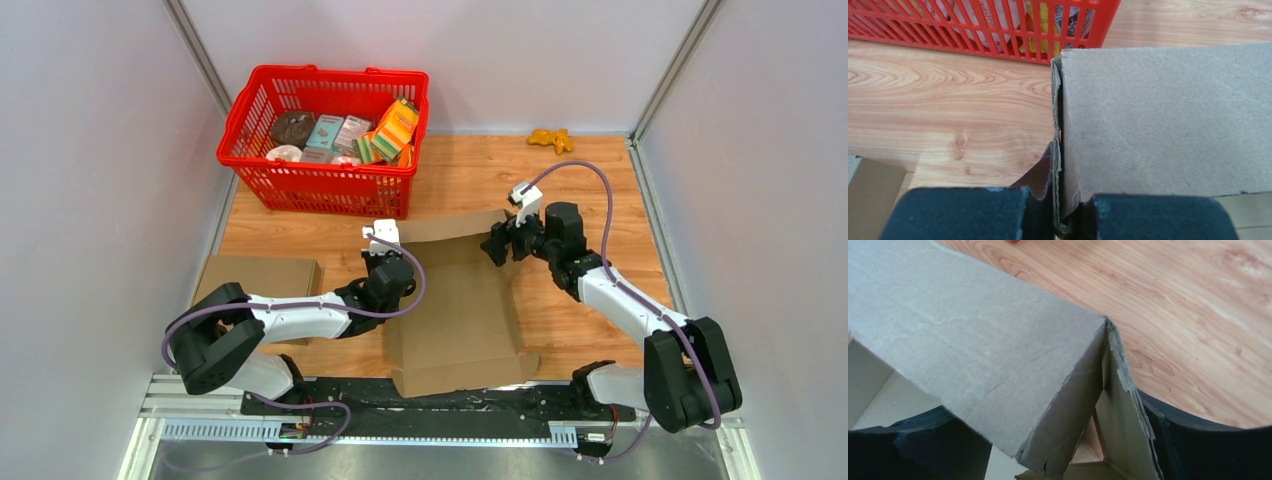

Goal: Fold the paper box

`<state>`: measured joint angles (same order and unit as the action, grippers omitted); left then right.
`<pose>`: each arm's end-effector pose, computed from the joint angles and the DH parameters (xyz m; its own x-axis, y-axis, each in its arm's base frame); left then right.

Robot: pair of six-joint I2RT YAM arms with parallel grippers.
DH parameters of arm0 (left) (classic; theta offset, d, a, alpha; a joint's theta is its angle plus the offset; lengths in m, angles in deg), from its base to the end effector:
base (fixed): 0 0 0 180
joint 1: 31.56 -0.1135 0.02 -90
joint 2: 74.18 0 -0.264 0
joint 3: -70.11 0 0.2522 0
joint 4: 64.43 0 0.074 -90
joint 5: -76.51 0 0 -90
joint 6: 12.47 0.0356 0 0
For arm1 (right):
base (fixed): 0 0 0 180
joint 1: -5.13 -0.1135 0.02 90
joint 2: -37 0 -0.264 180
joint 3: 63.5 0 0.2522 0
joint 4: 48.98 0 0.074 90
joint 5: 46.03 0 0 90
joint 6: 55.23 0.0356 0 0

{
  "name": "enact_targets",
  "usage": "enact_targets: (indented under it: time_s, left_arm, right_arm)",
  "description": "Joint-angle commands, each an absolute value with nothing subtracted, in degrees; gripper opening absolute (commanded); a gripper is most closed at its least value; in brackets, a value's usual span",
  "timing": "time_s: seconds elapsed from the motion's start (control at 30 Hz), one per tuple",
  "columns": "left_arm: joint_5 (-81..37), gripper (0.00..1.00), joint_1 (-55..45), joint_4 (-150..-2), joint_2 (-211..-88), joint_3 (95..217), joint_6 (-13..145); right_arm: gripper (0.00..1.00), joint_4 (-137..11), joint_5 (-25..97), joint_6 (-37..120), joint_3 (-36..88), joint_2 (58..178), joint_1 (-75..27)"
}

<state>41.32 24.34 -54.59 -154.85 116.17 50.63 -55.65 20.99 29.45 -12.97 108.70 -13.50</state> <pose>0.1758 -0.2078 0.1912 -0.2372 -0.1148 -0.9647 -0.0517 0.9931 -0.1055 0.2483 0.0984 0.2232 -0.3830 -0.2192 -0.8974 -0.6596 0.7450 0.0996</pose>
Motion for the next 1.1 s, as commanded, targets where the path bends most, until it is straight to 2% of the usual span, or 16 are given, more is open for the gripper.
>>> enact_targets:
  time_s: [0.0, 0.1, 0.2, 0.5, 0.6, 0.67, 0.77, 0.83, 0.9, 1.07]
  left_arm:
    - [38.89, 0.0, 24.87, -54.99, -154.87, 116.66, 49.93]
    - [38.81, 0.0, 24.87, -54.9, -154.69, 116.57, 49.93]
    - [38.72, 0.0, 24.87, -54.81, -154.78, 116.57, 49.93]
    - [38.72, 0.0, 24.78, -55.16, -154.95, 116.83, 50.02]
    - [38.72, 0.0, 24.78, -55.07, -155.13, 116.92, 50.02]
    - [38.8, 0.0, 24.78, -55.16, -155.04, 117.01, 50.02]
    - [38.63, 0.0, 24.78, -55.16, -154.96, 117.01, 50.02]
    - [38.63, 0.0, 24.78, -55.25, -154.87, 116.92, 49.93]
    - [38.54, 0.0, 24.87, -55.16, -154.87, 116.83, 49.93]
    - [38.45, 0.0, 24.87, -55.25, -154.69, 116.66, 50.02]
  right_arm:
    - [0.91, -60.19, 25.94, 34.07, -10.97, 107.67, -14.12]
    - [1.0, -62.55, 25.34, 33.54, -12.21, 102.75, -14.12]
    - [1.0, -71.84, 23.49, 32.92, -10.55, 98.97, -14.21]
    - [1.0, -94.17, 36.75, 37.77, -6.59, 82.98, -14.12]
    - [1.0, -97.01, 39.38, 34.95, -6.58, 77.61, -14.12]
    - [1.0, -96.93, 46.93, 31.26, -7.55, 76.2, -14.03]
    - [1.0, -93.52, 54.33, 26.52, -10.35, 78.37, -12.55]
    - [0.99, -88.6, 49.47, 22.84, -11.24, 81.98, -9.65]
    - [0.93, -85.43, 41.55, 19.32, -10.98, 87.5, -5.95]
    - [0.79, -79.8, 28.26, 9.84, -12.03, 93.51, -5.59]
